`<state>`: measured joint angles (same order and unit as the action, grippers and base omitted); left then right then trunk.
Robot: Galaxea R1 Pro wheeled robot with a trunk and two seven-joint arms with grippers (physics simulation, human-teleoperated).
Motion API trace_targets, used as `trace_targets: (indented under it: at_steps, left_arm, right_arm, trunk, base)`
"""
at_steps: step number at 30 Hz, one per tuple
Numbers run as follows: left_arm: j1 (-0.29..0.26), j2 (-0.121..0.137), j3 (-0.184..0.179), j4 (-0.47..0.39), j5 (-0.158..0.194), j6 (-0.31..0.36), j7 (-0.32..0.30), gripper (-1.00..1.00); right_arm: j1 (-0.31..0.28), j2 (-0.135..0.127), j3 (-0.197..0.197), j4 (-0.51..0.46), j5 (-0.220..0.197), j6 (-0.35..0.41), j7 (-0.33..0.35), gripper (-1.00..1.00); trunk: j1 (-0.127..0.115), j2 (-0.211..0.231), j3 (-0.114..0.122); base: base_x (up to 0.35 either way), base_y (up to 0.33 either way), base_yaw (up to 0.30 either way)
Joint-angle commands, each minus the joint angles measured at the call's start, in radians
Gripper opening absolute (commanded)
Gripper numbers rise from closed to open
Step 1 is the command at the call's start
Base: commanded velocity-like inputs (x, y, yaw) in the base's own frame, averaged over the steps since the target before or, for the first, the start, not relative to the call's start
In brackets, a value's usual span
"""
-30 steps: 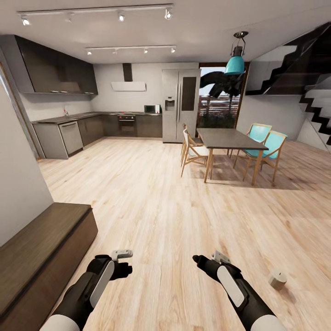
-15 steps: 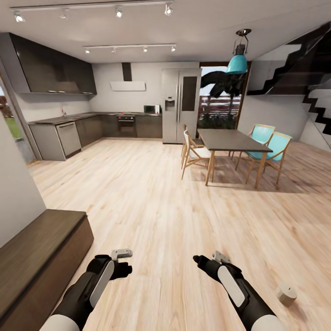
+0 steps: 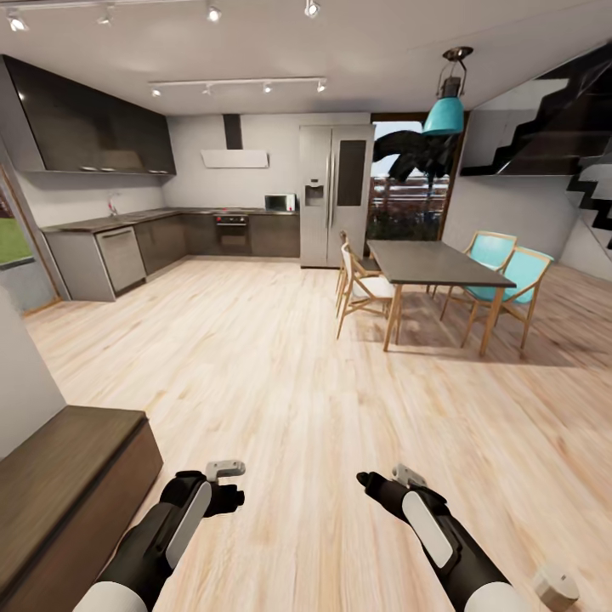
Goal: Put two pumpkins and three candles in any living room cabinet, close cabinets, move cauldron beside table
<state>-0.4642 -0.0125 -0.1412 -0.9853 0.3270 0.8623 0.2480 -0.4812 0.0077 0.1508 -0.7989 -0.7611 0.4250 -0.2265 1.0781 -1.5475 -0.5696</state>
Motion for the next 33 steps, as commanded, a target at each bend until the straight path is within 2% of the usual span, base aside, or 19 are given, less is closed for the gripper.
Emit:
trace_targets:
  at_steps: [1,8,18,33]
  left_arm:
    - [-0.001,0.0,-0.002,-0.001,0.011,0.003,0.01,1.0]
    - [-0.001,0.0,-0.003,-0.001,0.01,0.002,0.01,1.0]
    - [-0.001,0.0,-0.006,-0.002,0.009,0.001,0.01,1.0]
    - [-0.001,0.0,-0.01,-0.003,0.009,0.001,0.011,1.0]
  right_arm:
    - [-0.001,0.0,0.002,-0.002,-0.01,0.001,-0.01,1.0]
    - [-0.001,0.0,0.0,-0.002,-0.01,0.001,-0.008,1.0]
    - [-0.001,-0.002,-0.001,-0.001,-0.01,0.002,0.029,1.0]
    - [-0.001,0.0,-0.002,0.0,-0.01,0.0,0.03,1.0]
  trunk:
    - [0.001,0.0,-0.001]
    - [0.001,0.0,-0.001]
    - [0.001,0.0,-0.001]
    - [0.001,0.0,-0.001]
  base:
    - [0.337,0.0,0.0]
    - [0.337,0.0,0.0]
    - [0.337,-0.005,0.0]
    - [0.337,-0.08,0.0]
